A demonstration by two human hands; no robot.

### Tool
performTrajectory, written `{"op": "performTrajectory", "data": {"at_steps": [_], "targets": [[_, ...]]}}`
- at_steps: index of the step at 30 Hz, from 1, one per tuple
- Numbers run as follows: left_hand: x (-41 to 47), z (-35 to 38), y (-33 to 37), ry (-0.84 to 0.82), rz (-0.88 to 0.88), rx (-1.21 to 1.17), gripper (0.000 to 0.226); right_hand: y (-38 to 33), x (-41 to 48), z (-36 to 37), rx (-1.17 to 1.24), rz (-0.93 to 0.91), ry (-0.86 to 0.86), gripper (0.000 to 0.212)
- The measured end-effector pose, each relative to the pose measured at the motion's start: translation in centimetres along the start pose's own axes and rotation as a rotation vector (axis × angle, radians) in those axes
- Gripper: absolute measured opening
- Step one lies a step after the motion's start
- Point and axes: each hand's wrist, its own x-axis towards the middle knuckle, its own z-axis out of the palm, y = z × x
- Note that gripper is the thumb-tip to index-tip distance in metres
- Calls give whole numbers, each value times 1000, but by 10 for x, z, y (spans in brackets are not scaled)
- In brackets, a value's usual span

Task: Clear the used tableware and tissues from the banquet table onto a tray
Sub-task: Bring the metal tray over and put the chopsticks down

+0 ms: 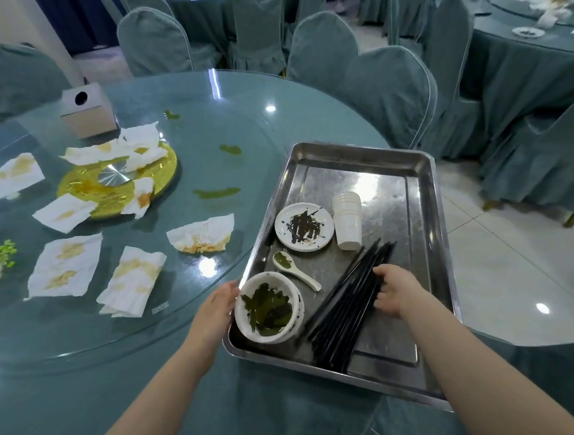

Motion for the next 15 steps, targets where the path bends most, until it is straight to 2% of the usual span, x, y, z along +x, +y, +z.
{"op": "performTrajectory", "data": {"at_steps": [5,12,15], "targets": [[-3,-8,1,-11,-34,-56,32,-7,-5,13,-49,-155,79,48],[-12,-42,-8,39,-81,-105,28,-4,-27,64,-201,-308,43,26],[-16,-64,-14,76,-96,-144,30,10,-40,99,-343,-440,-71,28]]}}
